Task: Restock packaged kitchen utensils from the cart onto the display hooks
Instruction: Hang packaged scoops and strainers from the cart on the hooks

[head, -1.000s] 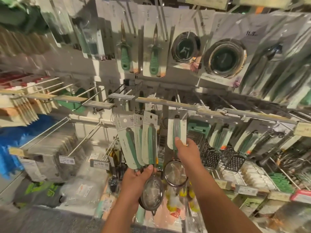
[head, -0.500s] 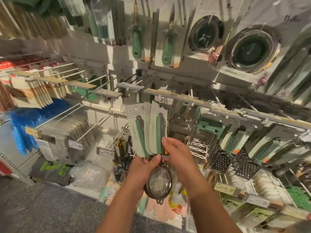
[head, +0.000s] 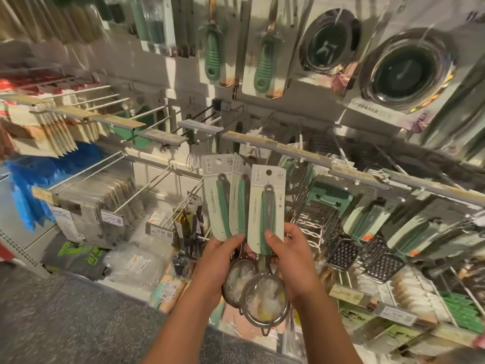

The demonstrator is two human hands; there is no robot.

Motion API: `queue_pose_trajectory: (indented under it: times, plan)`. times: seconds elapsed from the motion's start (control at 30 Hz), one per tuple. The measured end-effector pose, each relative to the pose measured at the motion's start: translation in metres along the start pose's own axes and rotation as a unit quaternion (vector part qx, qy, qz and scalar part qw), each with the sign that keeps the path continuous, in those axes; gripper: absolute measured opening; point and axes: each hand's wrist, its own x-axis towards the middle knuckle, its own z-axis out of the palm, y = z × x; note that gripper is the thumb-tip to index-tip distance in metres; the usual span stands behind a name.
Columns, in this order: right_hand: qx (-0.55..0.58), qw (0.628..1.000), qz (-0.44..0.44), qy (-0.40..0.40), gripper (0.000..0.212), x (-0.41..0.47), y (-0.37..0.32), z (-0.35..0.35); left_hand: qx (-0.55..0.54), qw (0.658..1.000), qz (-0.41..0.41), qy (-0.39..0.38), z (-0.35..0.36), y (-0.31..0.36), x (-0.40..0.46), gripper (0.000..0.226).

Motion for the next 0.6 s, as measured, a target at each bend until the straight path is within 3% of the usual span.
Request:
queue_pose_trajectory:
  times: [0.43,0.53,0.6]
  plan:
    - [0.0,0.994,-0.05,0.1,0.022,-0.017,0.004,-0.01,-0.005,1.0,-0.016,-0.009,0.009,-0.005,-0.011,0.016]
    - [-0.007,0.992,-0.053,0.118,0.04,-0.017,0.003,-0.008,0.023,1.0,-0.018,0.0,0.005,-0.008,-0.013,0.014]
    - [-0.016,0.99,-0.061,0.123,0.04,-0.013,0.003,-0.009,0.029,0.999,-0.016,0.003,0.002,-0.009,-0.015,0.015]
